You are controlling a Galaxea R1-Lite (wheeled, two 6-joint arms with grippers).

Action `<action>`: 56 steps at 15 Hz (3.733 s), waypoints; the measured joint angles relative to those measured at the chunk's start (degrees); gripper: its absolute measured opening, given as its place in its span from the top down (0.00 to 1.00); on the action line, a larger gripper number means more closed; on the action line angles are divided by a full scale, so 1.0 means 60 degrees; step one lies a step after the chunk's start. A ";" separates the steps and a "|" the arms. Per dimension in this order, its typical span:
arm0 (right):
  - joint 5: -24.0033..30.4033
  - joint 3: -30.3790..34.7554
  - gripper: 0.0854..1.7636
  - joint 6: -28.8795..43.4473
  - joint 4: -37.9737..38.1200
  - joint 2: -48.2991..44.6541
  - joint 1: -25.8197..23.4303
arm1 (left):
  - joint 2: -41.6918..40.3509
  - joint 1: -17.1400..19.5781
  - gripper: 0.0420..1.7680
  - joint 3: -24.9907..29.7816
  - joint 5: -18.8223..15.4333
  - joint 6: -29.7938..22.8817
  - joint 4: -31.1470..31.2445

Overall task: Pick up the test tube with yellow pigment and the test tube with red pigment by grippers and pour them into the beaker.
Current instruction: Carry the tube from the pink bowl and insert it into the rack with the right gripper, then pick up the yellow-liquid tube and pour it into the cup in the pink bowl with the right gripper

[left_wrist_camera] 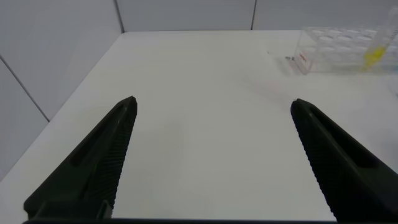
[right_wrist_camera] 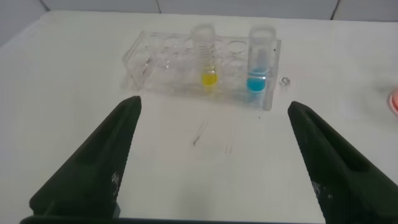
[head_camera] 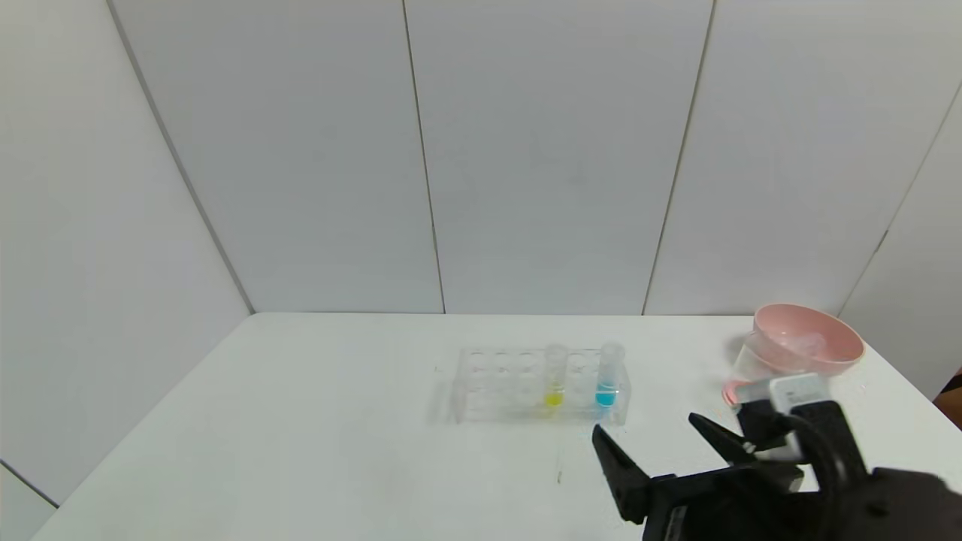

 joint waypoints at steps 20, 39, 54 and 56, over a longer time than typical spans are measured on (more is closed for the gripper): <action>0.0616 -0.4586 0.04 -0.0835 -0.0323 0.5260 -0.1997 | 0.0000 0.0000 0.00 0.0000 0.0000 0.0000 0.0000; 0.0931 -0.5163 0.77 -0.1373 -0.0451 0.5195 -0.2298 | 0.0000 -0.0004 0.00 0.0000 0.0000 0.0000 0.0000; 0.2162 -0.3868 0.77 -0.4013 -0.0268 0.1168 -0.5374 | 0.0000 0.0000 0.00 0.0000 0.0000 0.0000 0.0004; 0.3482 -0.3312 0.77 -0.4508 -0.0675 0.0656 -0.6878 | 0.0000 0.0000 0.00 0.0000 0.0000 0.0004 0.0000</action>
